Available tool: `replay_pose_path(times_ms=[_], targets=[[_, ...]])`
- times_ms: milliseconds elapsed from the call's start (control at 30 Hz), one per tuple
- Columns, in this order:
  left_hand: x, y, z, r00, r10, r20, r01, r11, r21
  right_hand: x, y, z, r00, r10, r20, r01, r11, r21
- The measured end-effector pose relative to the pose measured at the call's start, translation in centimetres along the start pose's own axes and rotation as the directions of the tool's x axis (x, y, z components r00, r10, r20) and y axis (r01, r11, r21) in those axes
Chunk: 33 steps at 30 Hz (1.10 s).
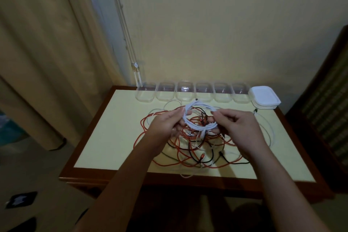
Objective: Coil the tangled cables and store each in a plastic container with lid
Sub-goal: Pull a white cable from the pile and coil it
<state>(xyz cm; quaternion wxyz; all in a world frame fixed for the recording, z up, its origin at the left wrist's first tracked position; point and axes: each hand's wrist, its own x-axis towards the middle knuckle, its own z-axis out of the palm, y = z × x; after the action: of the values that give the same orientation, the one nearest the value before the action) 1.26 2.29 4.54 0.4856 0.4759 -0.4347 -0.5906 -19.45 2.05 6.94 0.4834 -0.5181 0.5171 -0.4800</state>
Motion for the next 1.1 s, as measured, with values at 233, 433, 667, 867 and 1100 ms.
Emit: replay_pose_path(times_ms=[233, 433, 667, 867, 1100], targets=[[1.5, -3.1, -5.9, 0.964, -0.223, -0.146, 0.246, 0.956, 0.160, 4.7, 2.1, 3.2, 0.985, 0.148, 0.083, -0.155, 0.985, 0.079], [5.7, -9.0, -15.7, 0.844, 0.060, -0.533, 0.277, 0.802, 0.530, 10.4, 3.8, 7.3, 0.980, 0.168, 0.103, -0.169, 0.986, -0.001], [7.8, -18.5, -23.3, 0.924, 0.103, -0.368, 0.346, 0.180, 0.921, 18.3, 8.1, 13.1, 0.977, 0.181, 0.114, -0.173, 0.982, -0.075], [11.6, -19.1, -24.4, 0.910, 0.191, -0.368, 0.365, 0.050, 0.930, 26.3, 11.7, 19.3, 0.985, 0.170, 0.020, -0.167, 0.981, -0.097], [15.4, -18.6, -26.0, 0.912, 0.206, -0.353, 0.352, 0.044, 0.935, 32.8, 12.5, 26.8, 0.993, 0.104, -0.059, -0.109, 0.989, -0.099]])
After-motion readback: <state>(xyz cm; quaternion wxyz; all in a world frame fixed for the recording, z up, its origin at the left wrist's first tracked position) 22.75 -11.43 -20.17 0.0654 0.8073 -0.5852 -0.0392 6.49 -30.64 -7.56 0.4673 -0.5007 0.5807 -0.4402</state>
